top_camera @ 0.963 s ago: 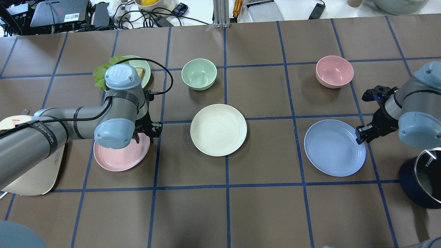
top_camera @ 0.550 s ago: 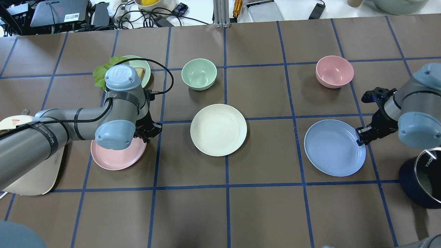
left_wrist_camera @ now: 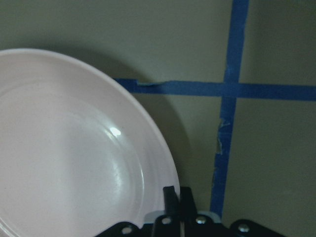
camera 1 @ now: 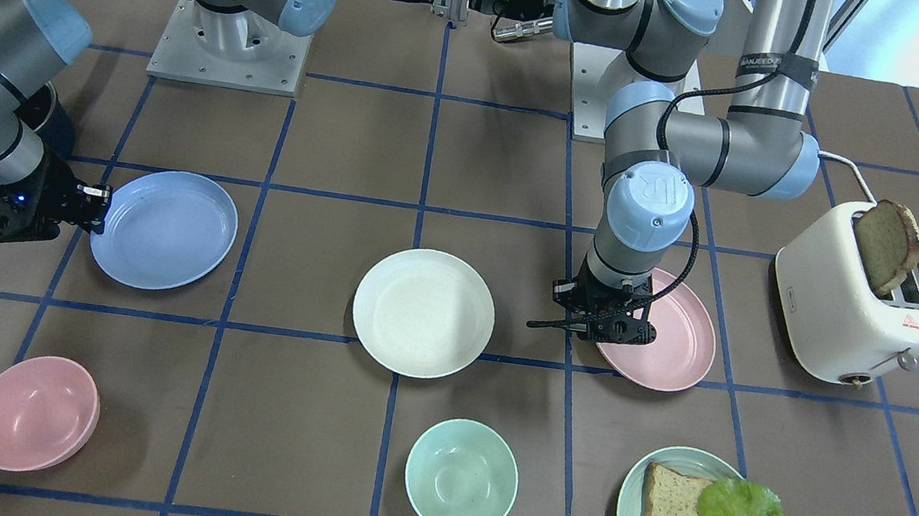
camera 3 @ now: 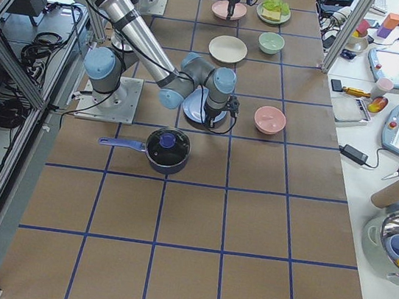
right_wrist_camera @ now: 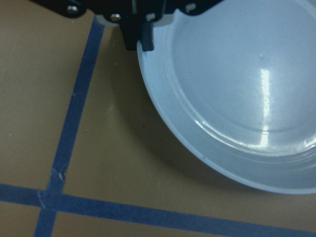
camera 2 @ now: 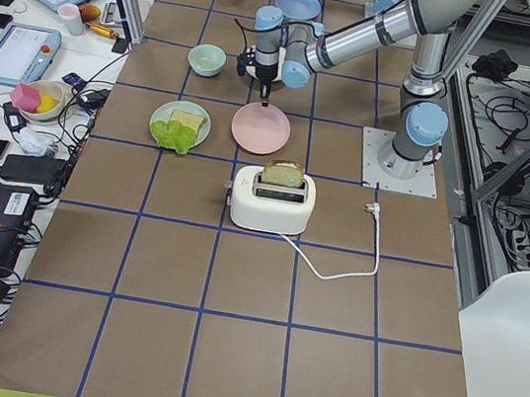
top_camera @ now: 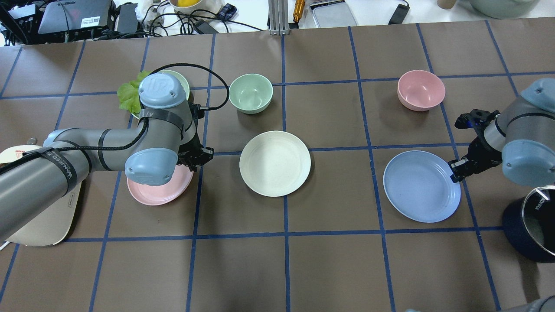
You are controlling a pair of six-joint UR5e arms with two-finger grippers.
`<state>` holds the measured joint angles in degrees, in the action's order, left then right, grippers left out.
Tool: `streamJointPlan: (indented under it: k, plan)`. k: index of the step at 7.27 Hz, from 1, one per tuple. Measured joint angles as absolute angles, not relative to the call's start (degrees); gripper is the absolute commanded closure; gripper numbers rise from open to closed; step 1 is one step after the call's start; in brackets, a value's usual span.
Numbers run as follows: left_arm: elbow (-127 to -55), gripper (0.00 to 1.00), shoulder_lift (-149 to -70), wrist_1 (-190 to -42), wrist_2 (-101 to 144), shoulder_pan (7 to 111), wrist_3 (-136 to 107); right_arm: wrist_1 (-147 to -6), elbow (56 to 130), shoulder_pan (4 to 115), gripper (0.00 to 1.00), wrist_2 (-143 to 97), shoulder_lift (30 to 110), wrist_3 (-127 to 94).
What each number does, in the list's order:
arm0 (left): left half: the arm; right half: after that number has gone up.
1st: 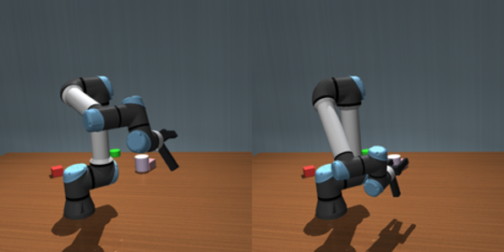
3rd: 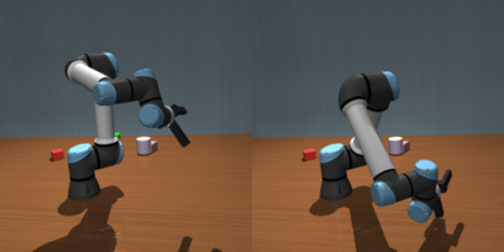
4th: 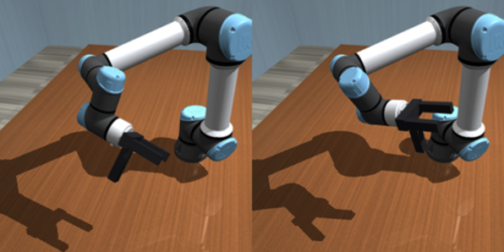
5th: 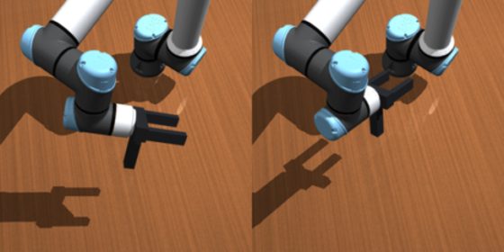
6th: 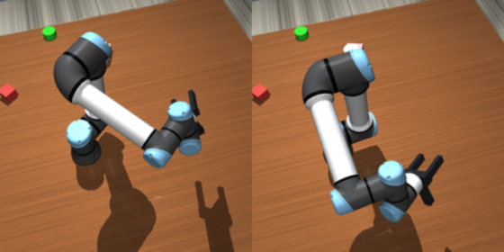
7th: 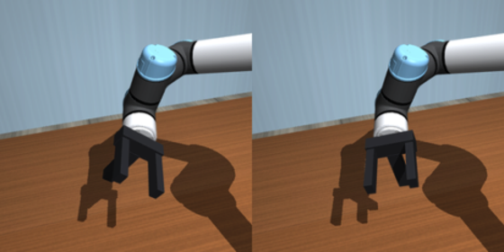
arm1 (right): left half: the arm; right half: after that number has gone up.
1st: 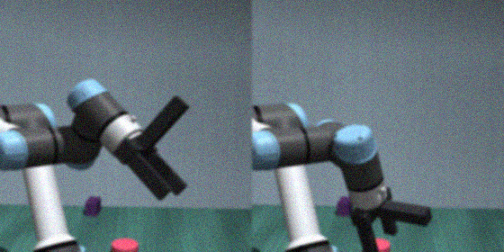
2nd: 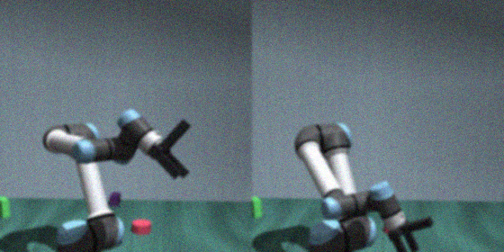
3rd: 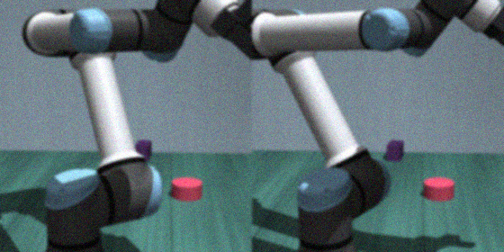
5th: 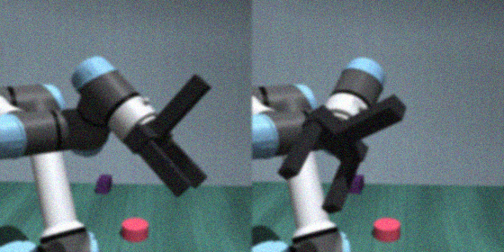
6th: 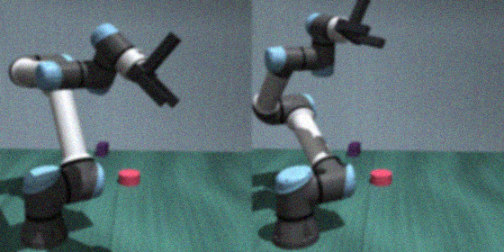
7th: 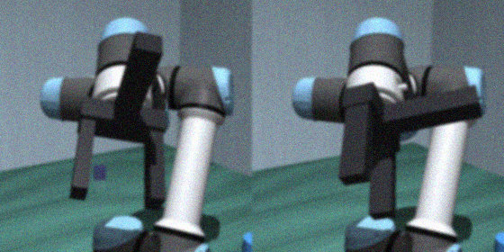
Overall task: Stack three plates with pink and blue
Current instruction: 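Grasp the pink plate rim with the left gripper and carry it onto the cream plate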
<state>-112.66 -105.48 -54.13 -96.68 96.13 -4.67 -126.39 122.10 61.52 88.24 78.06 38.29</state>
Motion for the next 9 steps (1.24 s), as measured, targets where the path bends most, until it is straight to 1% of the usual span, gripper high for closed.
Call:
streamJointPlan:
  k: [2,3,5,7,9]
  plan:
    - [-106.42,1.00,-106.54,-58.11,-96.51,102.29,-10.27,-125.49,120.47,61.52,1.00,88.22,78.35,38.26]
    - [-102.68,1.00,-107.86,-60.02,-95.97,105.25,-14.01,-122.95,118.32,61.52,1.00,88.15,78.37,38.24]
    - [-94.23,1.00,-112.21,-61.77,-93.89,111.16,-21.81,-115.30,112.76,61.52,1.00,87.90,78.14,38.23]
    - [-87.08,1.00,-117.26,-64.23,-93.26,115.34,-26.08,-111.70,110.30,61.52,1.00,87.72,78.07,38.17]
    - [-84.30,1.00,-120.52,-66.09,-93.11,117.60,-27.14,-110.38,109.67,61.52,1.00,87.29,78.36,37.86]
